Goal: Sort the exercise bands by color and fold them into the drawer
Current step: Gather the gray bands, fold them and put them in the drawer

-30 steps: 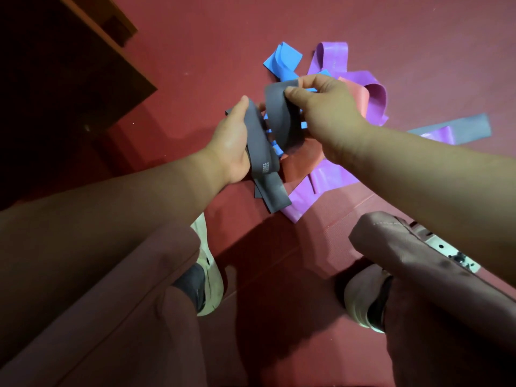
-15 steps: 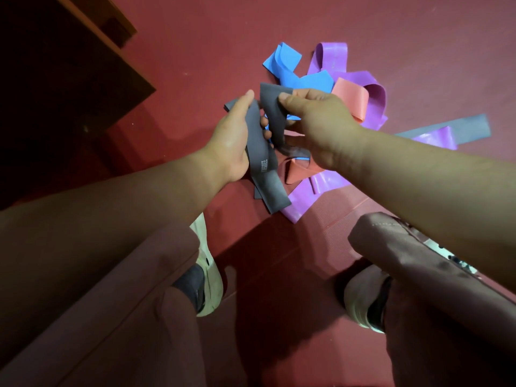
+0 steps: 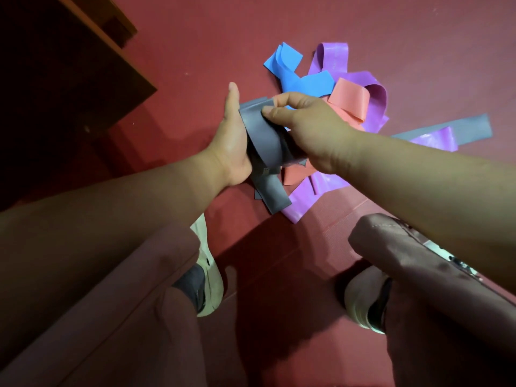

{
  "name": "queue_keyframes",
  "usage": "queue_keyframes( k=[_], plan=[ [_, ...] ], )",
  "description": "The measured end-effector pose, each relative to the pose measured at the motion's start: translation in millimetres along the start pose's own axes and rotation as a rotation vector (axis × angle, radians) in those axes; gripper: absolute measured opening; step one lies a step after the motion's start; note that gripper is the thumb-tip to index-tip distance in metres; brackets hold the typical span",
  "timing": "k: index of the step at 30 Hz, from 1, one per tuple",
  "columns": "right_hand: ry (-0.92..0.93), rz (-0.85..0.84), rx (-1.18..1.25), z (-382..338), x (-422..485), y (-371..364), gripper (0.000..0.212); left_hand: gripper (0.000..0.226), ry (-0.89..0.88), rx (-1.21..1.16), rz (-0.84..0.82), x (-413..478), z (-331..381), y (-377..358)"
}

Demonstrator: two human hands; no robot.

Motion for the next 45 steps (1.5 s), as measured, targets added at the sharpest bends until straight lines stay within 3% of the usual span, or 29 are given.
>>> queue_keyframes(
  k=[6, 11, 16, 18, 22, 27, 32, 34, 39, 45],
  plan=[
    [-0.011, 0.127, 0.003, 1, 3, 2, 0.012, 0.098, 0.014, -0.033, -0.137, -8, -1, -12],
    [-0.038, 0.185, 0.094, 8, 5, -2, 0.008, 0.095, 0.02, 0.024, -0.06, -8, -3, -14],
    [-0.045, 0.263, 0.047, 12, 10, -1, 0.026, 0.054, -0.03, 0.095, 0.05, -15, -5, -20],
    [-0.051, 0.215, 0.067, 10, 9, 1, 0.026, 0.049, -0.091, 0.081, 0.118, -14, -5, -18],
    [-0.106, 0.112, -0.004, 9, 7, 8, 0.006, 0.063, -0.123, 0.061, 0.145, -8, 1, -10],
    [-0.094, -0.006, -0.091, 25, 11, 20, 0.027, 0.059, -0.166, 0.038, 0.245, -5, 13, -1],
    [0.075, -0.134, -0.676, 39, 13, 28, 0.005, 0.061, -0.164, -0.093, 0.232, -4, 22, 7],
    [0.138, -0.118, -0.789, 41, 15, 31, 0.022, 0.062, -0.16, -0.124, 0.229, -4, 22, 8],
    [0.227, -0.054, -0.716, 35, 8, 30, 0.03, 0.063, -0.158, -0.179, 0.241, -5, 22, 10],
    [0.113, -0.203, -0.541, 37, -6, 12, 0.031, 0.063, -0.15, -0.145, 0.258, -4, 26, 15]
  ],
)
Point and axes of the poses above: each hand's wrist, its own x-axis towards the middle knuckle, its own y-axis out of the back of the hand, z = x × y, the point moved 1 cm from there along x, towards the middle knuckle, and after that the axes turned 6 degrees about z, right-handed, at the moved point
